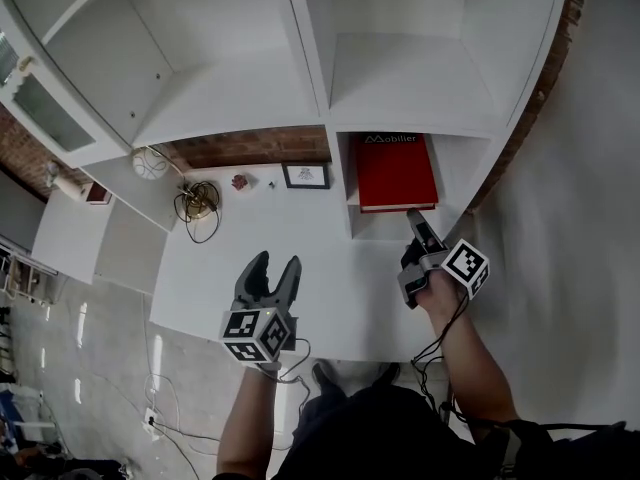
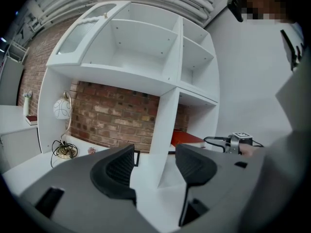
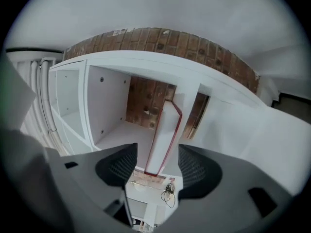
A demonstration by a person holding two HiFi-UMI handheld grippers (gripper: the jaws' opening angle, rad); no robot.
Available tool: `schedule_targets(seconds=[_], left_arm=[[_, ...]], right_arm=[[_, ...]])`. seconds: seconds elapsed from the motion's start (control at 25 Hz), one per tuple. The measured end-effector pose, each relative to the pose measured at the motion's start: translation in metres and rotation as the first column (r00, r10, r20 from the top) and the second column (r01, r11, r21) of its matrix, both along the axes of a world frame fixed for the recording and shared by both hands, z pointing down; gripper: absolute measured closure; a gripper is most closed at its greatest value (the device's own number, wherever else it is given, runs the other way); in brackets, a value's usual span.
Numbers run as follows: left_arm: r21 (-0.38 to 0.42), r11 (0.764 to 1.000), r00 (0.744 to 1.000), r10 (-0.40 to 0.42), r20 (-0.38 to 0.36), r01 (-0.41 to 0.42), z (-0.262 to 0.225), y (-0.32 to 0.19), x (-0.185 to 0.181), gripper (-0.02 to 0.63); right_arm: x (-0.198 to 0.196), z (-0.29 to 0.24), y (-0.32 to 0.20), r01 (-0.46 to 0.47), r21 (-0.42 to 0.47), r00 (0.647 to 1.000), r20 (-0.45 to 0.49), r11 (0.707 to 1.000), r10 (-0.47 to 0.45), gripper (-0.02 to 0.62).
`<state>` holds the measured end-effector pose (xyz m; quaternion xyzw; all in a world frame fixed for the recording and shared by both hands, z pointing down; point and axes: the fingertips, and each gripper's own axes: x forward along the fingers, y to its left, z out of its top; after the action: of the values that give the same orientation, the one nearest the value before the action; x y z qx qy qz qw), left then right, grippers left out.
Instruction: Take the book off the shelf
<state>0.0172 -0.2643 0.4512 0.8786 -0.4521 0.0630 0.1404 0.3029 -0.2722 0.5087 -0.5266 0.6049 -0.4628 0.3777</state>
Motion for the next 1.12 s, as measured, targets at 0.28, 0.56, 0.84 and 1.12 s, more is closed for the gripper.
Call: schedule_targets(seconds=[0.28,0.56,0.84,1.12], left_arm=[[-0.017,1.000,1.000,0.007,-0.012,-0.007,0.006,-0.024,-0.025,0.346],[-0.035,0.998,0.999,0.045,-0.022,-0.045,0.011,-0.036,-0.025,0.346],[-0.033,0.993,0.993,0.114,-0.013,-0.114,0.012,-0.032,-0.007,0.346],[-0.037,0.982,0.983,0.185,-0.015,-0.185,0.014,-0.020,0.015,0.346]], right_arm=[[0.000,0.011,-0.029,-0.082,-0.052,0.993,0.078,0.995,0.086,0.342],[0.002,0.012,-0.035,-0.120,-0.060,0.985,0.121,0.991,0.126,0.421],[-0.003,0.011,-0.014,-0.136,-0.056,0.979,0.145,0.989,0.143,0.426],[-0.008,0.011,0.020,-0.142,-0.056,0.979,0.143,0.988,0.149,0.426]])
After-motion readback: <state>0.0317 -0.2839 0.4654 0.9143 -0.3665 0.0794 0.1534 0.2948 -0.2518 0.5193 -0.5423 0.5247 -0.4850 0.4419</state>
